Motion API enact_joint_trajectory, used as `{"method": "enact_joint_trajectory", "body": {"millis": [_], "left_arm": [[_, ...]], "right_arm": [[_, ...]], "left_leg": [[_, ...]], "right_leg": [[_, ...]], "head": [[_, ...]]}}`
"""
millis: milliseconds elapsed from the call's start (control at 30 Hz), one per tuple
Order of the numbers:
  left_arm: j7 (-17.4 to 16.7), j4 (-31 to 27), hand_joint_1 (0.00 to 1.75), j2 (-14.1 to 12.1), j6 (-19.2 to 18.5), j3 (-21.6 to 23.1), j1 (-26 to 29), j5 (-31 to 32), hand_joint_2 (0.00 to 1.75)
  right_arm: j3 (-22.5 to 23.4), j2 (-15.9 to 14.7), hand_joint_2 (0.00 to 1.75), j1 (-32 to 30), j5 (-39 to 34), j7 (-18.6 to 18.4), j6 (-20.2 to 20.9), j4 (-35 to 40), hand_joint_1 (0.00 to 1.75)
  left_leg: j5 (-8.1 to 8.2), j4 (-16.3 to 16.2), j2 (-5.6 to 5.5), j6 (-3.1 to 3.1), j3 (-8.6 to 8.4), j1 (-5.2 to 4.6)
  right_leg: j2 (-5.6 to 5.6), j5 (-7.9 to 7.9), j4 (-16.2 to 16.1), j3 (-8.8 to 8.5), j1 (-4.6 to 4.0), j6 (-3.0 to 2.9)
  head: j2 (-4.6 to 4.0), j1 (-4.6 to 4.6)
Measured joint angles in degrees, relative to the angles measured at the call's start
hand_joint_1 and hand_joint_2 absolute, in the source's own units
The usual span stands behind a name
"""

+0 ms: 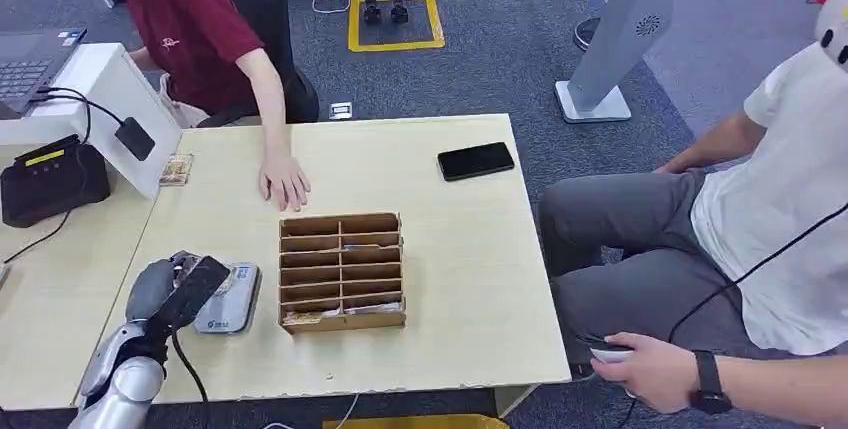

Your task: Pass the card to the sensor for recognition and then transmit it.

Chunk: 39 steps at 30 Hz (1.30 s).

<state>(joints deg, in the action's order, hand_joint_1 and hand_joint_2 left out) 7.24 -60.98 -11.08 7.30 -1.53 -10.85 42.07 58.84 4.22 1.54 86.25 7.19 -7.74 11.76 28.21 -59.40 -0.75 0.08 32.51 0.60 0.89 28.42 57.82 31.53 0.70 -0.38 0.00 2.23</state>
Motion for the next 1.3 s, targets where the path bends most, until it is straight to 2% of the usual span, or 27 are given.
{"method": "enact_joint_trajectory", "body": {"millis": [167, 400, 667, 1300], "left_arm": [[-0.9, 1.8, 1.75, 0.0, 1.6, 0.3, 0.0, 5.7, 1.75], [-1.3, 3.3, 1.75, 0.1, 2.2, 0.8, 0.0, 7.6, 1.75], [-2.5, 5.0, 1.75, 0.2, 4.1, 3.1, -0.1, 15.1, 1.75], [-2.4, 6.3, 1.75, 0.4, 4.7, 4.9, -0.4, 15.7, 1.75]], "right_arm": [[0.0, 0.0, 1.75, 0.0, 0.0, 0.1, 0.0, 0.0, 0.0], [0.0, 0.0, 1.75, 0.0, 0.0, 0.2, 0.0, 0.0, 0.0], [-0.1, 0.0, 1.75, 0.0, 0.0, 0.4, 0.2, 0.0, 0.0], [-0.1, 0.0, 1.75, 0.0, 0.0, 0.7, 0.1, 0.0, 0.0]], "left_leg": [[0.0, 0.0, 0.0, 0.0, 0.0, 0.0], [0.0, 0.0, 0.0, 0.0, -0.01, 0.0], [-0.01, 0.0, -0.03, 0.0, -0.07, 0.0], [-0.03, 0.0, -0.07, 0.02, -0.19, -0.01]], "right_leg": [[-0.01, 0.0, 0.0, 0.0, 0.0, 0.0], [-0.02, 0.0, 0.0, -0.03, 0.0, 0.0], [-0.06, 0.0, 0.0, -0.11, 0.0, 0.0], [-0.12, 0.0, 0.0, -0.27, 0.0, 0.0]], "head": [[0.0, 0.0], [0.0, 0.0], [0.0, 0.02], [0.0, 0.02]]}}
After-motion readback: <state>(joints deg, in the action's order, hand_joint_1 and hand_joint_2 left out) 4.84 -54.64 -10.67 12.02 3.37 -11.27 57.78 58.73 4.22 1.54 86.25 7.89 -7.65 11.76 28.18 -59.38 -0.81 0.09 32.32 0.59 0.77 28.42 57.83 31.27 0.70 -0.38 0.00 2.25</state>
